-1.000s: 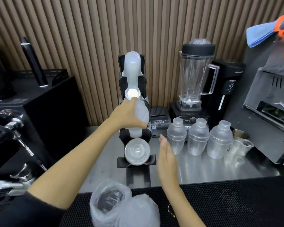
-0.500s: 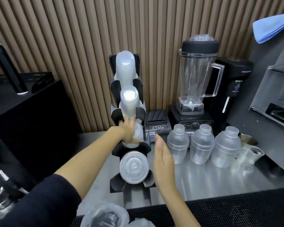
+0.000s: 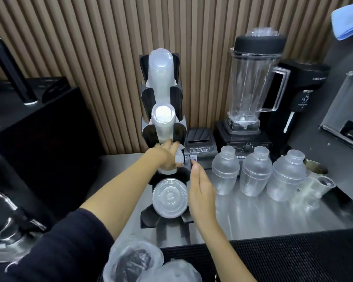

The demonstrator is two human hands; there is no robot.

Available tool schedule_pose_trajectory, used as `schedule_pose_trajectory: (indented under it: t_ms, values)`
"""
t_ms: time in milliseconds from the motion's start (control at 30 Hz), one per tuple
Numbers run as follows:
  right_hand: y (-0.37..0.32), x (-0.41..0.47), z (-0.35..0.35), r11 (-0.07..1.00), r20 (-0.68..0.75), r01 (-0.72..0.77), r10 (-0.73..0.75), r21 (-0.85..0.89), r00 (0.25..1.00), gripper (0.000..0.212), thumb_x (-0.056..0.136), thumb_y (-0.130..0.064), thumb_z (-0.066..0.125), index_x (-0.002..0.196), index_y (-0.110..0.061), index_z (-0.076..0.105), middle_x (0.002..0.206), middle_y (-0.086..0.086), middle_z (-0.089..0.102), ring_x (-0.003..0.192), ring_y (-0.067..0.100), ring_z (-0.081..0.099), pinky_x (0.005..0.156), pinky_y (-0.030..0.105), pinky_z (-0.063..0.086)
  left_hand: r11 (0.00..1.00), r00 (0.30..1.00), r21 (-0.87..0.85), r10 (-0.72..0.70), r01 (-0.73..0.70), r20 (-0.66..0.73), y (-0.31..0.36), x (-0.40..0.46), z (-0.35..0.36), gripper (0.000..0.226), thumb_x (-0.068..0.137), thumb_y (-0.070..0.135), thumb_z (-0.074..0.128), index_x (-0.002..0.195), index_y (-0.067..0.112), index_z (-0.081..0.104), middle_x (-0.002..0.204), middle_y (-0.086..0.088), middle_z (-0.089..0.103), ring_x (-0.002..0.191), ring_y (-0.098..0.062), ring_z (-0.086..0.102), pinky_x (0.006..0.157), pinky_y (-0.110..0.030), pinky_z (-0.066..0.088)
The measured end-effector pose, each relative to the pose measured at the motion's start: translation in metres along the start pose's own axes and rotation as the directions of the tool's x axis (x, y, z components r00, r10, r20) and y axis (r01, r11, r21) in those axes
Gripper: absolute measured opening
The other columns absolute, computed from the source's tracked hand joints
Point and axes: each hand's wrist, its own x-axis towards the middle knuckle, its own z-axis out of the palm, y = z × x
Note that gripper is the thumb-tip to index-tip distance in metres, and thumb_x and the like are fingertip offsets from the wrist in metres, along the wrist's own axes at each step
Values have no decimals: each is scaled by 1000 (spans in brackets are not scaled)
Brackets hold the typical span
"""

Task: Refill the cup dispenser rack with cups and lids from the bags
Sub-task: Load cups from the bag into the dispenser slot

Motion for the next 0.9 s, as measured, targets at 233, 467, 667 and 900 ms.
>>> schedule_pose_trajectory:
  t_ms: [233,467,667,900]
  values:
    - [-4,-24,-32,998,126,46,-39,-48,991,42,95,-39,39,134,-25,46,137,-13,49,126,-3,41,107,19,31,969,923,244,135,-46,-361,-2,-38,-10,56,96,30,50,144,10,29,136,-13,44,117,-38,50,89,-46,49]
    - [27,-91,-51,998,106,-41,34,57,994,39,91,-41,43,121,-21,57,123,-10,61,114,-5,53,92,5,39,977,728,-106,64,-185,-683,11,-159,10,30,91,6,48,118,14,58,105,-7,66,93,-34,61,72,-40,48]
    - [60,-129,-54,982,55,-186,187,-20,981,23,96,-35,34,97,-37,57,97,-7,67,91,9,64,88,31,48,862,907,-456,10,-221,-421,72,-236,113,37,84,39,63,116,21,57,111,3,62,101,-20,60,87,-32,46]
    - [78,-149,-41,943,126,-329,332,-48,935,68,79,-66,22,125,-26,50,115,0,63,109,15,59,103,41,42,896,995,-435,-97,90,6,93,-205,180,90,64,68,61,132,14,35,133,-8,39,124,-38,38,103,-43,36]
